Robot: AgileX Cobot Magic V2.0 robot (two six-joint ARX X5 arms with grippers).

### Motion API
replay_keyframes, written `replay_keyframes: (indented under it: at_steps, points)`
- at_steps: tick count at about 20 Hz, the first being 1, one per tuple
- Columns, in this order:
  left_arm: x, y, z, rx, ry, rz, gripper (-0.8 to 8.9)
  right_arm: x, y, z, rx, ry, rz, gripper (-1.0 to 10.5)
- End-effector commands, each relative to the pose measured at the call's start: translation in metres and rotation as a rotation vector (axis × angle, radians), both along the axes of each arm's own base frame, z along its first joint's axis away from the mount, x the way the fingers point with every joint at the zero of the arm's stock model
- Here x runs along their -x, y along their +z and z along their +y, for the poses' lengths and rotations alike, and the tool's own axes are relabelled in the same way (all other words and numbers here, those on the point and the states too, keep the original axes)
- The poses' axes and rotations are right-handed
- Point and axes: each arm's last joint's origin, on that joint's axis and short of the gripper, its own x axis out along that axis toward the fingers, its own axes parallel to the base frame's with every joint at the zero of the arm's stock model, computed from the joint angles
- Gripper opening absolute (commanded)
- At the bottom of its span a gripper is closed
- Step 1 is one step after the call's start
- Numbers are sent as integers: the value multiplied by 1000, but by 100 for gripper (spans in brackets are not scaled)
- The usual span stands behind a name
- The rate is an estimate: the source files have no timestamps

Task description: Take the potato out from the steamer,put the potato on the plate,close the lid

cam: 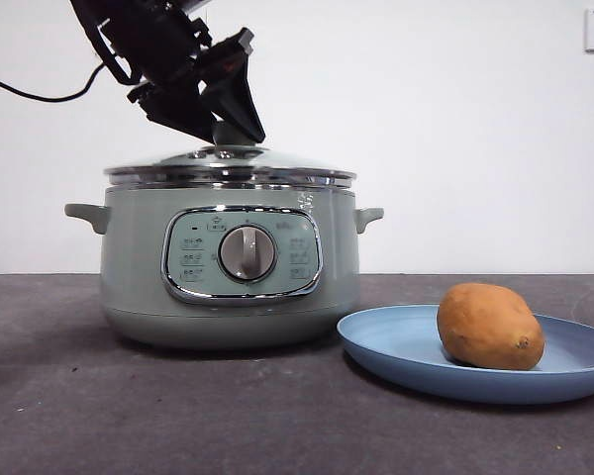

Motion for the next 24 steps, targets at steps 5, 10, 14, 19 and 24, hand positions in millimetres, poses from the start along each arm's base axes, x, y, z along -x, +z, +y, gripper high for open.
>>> replay_keyframes:
  at_steps: [5, 10, 14, 19, 24]
  points:
    - [-2, 8, -2, 25, -12, -68, -9, 1, 1, 0, -9, -1, 2, 630]
    - [-8, -5, -5, 11, -15, -33, -9, 1, 1, 0, -9, -1, 2, 629]
    - [-9, -14, -6, -11, -16, 17, -8, 1, 1, 0, -2, 3, -1, 629]
    - [-8, -16, -5, -21, -13, 40, 577, 1, 1, 0, -2, 3, 0, 629]
    - [-2, -3, -2, -12, -4, 6, 585, 1, 1, 0, -3, 7, 4, 629]
